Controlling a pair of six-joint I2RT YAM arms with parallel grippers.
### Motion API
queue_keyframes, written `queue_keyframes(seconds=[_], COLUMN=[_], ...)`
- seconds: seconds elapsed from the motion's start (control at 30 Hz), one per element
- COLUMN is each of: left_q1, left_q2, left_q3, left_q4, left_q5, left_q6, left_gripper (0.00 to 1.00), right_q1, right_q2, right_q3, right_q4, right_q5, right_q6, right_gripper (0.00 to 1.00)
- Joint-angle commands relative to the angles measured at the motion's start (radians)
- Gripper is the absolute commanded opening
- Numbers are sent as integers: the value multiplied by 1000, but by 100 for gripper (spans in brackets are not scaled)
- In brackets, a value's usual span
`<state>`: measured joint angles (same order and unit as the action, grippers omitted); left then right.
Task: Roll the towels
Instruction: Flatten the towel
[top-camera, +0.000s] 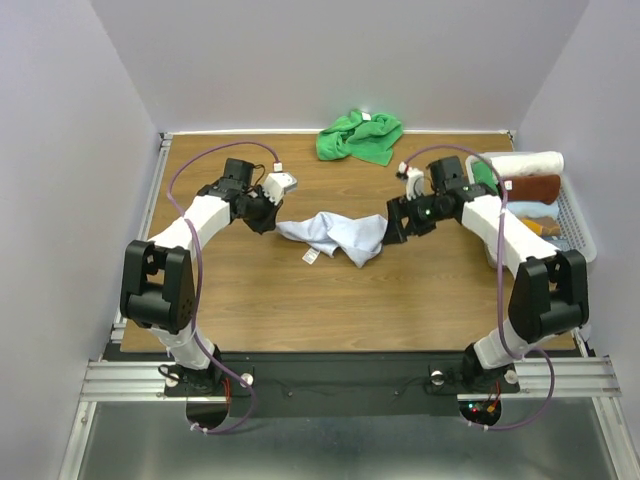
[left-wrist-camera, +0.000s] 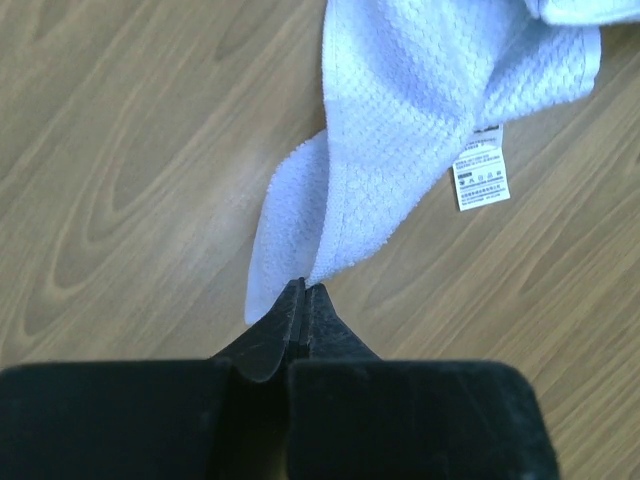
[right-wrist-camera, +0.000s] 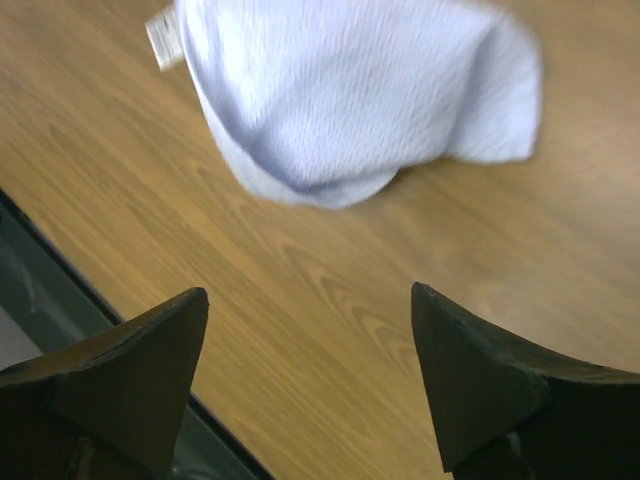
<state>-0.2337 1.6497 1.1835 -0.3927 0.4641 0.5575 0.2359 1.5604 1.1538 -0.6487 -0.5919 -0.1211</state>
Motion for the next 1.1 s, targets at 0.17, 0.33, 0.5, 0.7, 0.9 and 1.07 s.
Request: queue_keyframes(seconds=[0.17,0.33,0.5,0.7,0.9,1.07], left_q1=[-6,-3,4,7,7,26], left_q2=[-59,-50,-30,-25,-22,-25], left_q3=[-45,-44,-36,-41,-58,-51], left_q4=[-32,-32,-40,-34,-14,-12], left_q5=[-25,-2,25,38,39,42], left_q6=[38,7,-10,-19,-28,-39], left_gripper=[0,0,0,0,0,0], right_q1=[176,313,401,424,424,419], right_q2=[163,282,375,431,460,432], right_q3=[372,418,432,449,492,511], right_q4=[-32,-22,12,50,54,52], right_q5=[167,311,454,586,632,670], right_q6=[50,64,112,153,166,170], right_gripper=[68,68,75,70,36,1])
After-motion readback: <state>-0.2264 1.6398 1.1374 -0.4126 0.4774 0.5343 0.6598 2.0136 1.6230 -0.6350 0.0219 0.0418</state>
